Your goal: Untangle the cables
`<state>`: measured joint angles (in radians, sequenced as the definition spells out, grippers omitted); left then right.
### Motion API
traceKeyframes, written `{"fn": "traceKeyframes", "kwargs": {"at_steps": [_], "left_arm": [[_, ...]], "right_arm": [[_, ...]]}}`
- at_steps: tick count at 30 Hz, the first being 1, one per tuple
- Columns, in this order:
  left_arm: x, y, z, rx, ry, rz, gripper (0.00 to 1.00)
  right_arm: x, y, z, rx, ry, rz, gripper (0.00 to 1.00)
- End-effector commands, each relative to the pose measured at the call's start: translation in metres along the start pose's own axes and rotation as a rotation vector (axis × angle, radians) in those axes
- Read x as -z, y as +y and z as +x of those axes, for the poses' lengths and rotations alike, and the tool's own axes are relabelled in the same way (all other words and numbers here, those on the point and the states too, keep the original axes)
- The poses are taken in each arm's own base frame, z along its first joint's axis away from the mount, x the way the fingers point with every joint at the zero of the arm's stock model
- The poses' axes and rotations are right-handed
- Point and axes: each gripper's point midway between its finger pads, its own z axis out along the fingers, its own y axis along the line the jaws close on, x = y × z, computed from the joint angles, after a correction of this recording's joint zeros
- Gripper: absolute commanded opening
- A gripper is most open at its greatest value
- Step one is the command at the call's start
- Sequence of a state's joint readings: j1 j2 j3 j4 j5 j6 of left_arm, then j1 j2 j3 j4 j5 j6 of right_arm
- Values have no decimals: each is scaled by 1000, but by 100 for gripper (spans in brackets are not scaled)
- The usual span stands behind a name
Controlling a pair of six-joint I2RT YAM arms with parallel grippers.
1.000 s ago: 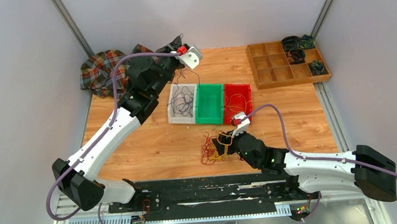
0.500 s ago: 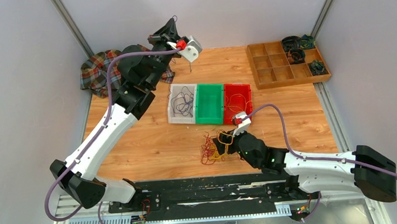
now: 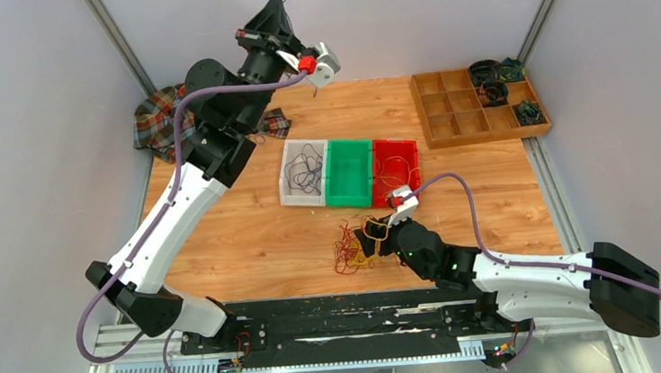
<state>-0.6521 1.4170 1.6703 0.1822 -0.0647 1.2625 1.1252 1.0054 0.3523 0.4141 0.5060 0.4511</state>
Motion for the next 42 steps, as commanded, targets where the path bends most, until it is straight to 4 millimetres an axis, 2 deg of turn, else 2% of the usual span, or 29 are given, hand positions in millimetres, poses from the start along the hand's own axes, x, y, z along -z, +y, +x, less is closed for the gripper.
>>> {"fn": "traceKeyframes", "kwargs": {"at_steps": [1, 4, 7, 20, 28, 31, 37, 39, 42], "left_arm": [[4, 65, -21, -40, -49, -156, 1], [9, 71, -28, -31, -83, -159, 0], [15, 59, -29, -16, -93, -130, 0], [19, -23, -10, 122, -34, 23, 0], [34, -83, 7, 111, 5, 149, 0], [35, -91, 9, 106, 13, 164, 0], [31, -87, 8, 132, 18, 151, 0], [34, -93, 11, 151, 32, 162, 0], [43, -113, 19, 176, 66, 213, 0]], "right_arm": [[0, -7, -3, -27, -25, 24, 70], [-1, -7, -3, -26, -22, 24, 70], [0, -7, -3, -28, -24, 23, 70], [1, -10, -3, -36, -27, 33, 70], [2, -12, -3, -43, -34, 36, 70], [2, -12, -4, -47, -36, 36, 70], [2, -12, -3, -45, -34, 38, 70], [2, -12, -3, -45, -33, 37, 70], [2, -12, -3, -48, -35, 37, 70]]}}
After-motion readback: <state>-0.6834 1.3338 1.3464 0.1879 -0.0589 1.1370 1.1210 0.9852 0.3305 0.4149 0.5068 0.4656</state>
